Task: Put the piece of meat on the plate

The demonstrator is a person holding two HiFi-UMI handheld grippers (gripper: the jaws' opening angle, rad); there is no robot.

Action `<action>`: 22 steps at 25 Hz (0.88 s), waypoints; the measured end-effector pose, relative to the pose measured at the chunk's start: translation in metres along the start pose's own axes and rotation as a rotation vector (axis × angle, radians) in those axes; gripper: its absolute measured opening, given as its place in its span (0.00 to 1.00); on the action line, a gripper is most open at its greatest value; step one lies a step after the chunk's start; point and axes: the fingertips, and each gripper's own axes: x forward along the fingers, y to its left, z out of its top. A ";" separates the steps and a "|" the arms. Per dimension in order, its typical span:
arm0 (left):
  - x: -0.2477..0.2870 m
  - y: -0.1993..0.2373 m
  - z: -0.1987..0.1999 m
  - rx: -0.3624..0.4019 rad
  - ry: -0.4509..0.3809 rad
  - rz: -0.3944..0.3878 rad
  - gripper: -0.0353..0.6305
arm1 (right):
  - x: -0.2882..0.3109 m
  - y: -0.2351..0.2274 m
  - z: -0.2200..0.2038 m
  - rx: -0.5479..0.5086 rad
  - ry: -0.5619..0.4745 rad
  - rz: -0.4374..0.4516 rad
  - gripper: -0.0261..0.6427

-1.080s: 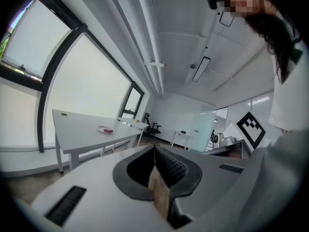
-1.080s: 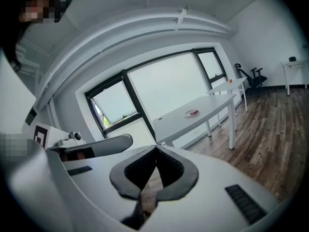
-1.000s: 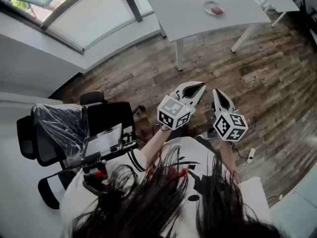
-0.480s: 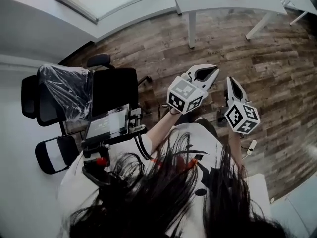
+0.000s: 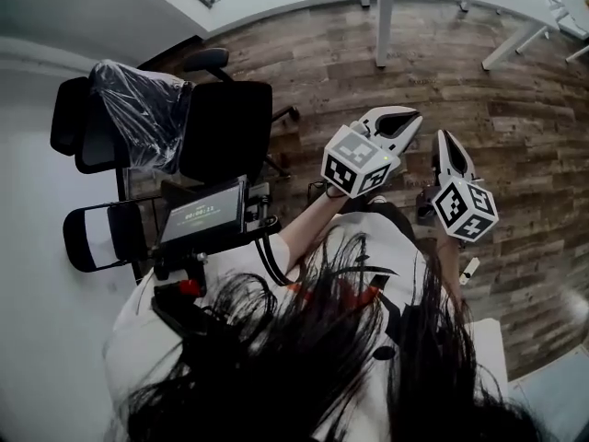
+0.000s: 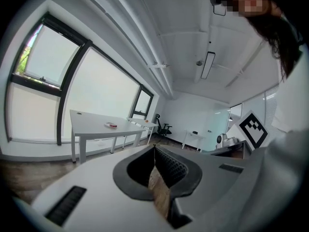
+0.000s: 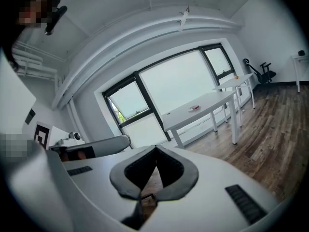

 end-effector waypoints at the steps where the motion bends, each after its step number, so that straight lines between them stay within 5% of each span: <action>1: 0.000 0.001 -0.001 0.003 0.002 0.003 0.06 | 0.001 0.001 0.000 0.000 -0.002 0.003 0.05; 22: 0.002 0.007 -0.003 0.033 0.018 -0.011 0.06 | 0.007 -0.002 0.000 0.012 -0.020 -0.009 0.05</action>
